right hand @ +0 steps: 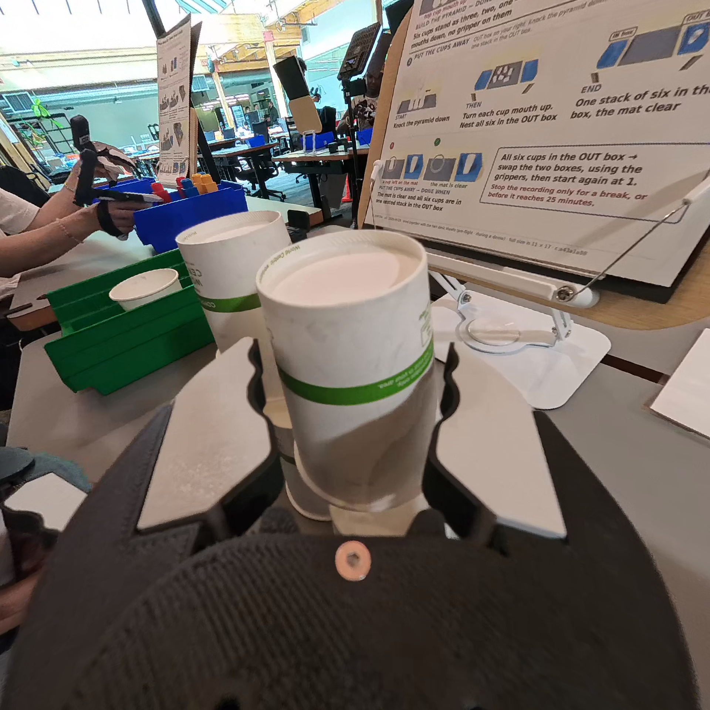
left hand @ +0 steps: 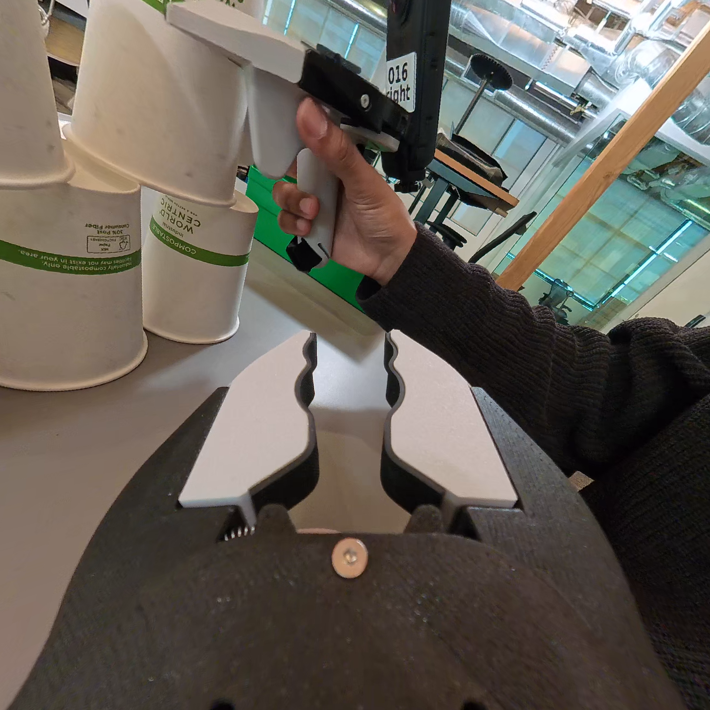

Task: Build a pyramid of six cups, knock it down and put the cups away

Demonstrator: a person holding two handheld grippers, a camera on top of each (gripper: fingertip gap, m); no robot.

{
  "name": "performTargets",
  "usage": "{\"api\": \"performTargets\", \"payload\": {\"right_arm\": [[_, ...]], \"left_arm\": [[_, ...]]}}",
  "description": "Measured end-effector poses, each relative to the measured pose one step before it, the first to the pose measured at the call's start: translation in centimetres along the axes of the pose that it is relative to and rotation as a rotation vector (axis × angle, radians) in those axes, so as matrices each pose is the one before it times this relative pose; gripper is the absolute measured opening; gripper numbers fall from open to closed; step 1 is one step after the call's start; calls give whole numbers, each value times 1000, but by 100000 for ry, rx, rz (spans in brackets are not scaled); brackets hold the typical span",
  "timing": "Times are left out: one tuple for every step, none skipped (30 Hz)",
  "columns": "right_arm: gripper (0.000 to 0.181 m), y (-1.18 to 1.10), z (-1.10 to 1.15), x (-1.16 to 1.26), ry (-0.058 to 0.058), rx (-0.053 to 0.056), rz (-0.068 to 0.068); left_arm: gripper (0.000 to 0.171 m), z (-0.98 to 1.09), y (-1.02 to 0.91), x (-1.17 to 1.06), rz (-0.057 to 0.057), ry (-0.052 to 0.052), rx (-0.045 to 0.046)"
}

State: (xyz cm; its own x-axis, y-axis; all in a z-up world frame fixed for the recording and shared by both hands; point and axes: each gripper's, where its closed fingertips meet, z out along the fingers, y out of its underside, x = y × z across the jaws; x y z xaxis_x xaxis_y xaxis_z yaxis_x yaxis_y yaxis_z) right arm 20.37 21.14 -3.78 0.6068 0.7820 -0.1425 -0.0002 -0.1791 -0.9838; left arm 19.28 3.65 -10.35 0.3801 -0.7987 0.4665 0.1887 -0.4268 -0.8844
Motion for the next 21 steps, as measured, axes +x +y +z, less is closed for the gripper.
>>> {"api": "performTargets", "payload": {"right_arm": [[95,-159,-131,-16,-48,-391,-141],[100,-116,-174,-41,-194,-1266,-333],[106,-52,-228,-80,-160,-2004,-573],[111,-48,-312,-32,289,-2062,-1064],[114,-132,-449,9,829,-1322,-1684],[114,-280,-599,45,1325,-41,-2029],[114,-396,-701,78,1683,894,-1844],[114,-442,-794,72,1705,1237,-1241],[113,-482,-836,2,1436,1524,-465],[112,-535,-870,-90,1104,1977,187],[111,-467,-901,-220,815,2148,743],[108,-199,-935,-264,1036,1816,1204],[104,248,-935,-365,1125,1374,1568],[100,770,-889,-583,255,1076,2111],[96,1365,-795,-881,-849,517,2818],[92,1888,-687,-1050,-1434,-51,2901],[90,2283,-562,-1094,-1443,-1214,2019],[89,2416,-312,-1121,-1820,-3211,1244],[91,1998,14,-1339,-3737,-5113,1564],[95,1233,216,-1558,-5884,-5860,1071],[95,485,312,-1375,-5320,-3882,-1258]], "left_arm": [[34,-5,-10,0,-42,5,60],[34,8,-21,-3,-36,-15,58],[34,-5,-15,-14,30,-36,2],[34,-11,-34,-8,48,-50,98],[34,-12,-36,1,43,-44,144],[34,-19,-26,-27,40,-73,52],[34,-30,-27,-34,52,-151,82],[34,-17,-57,-48,35,-244,212],[34,-23,-73,-47,30,-241,248],[34,-34,-61,-31,128,-185,221],[35,-51,-74,-53,557,-302,-20],[36,-101,-169,-140,758,-869,-62],[39,-236,-473,-305,25,-1769,795],[42,-419,-937,-567,-502,-2938,2105],[44,-633,-1366,-861,232,-4440,2670],[45,-833,-1762,-1221,755,-6070,3190],[46,-1004,-2134,-1508,507,-6769,3490],[45,-1119,-2400,-1716,-83,-7040,3174],[45,-1197,-2461,-1907,-369,-7410,2111],[46,-1267,-2419,-1690,417,-5327,842],[46,-1397,-2396,-1409,1721,-3436,1083]]}}
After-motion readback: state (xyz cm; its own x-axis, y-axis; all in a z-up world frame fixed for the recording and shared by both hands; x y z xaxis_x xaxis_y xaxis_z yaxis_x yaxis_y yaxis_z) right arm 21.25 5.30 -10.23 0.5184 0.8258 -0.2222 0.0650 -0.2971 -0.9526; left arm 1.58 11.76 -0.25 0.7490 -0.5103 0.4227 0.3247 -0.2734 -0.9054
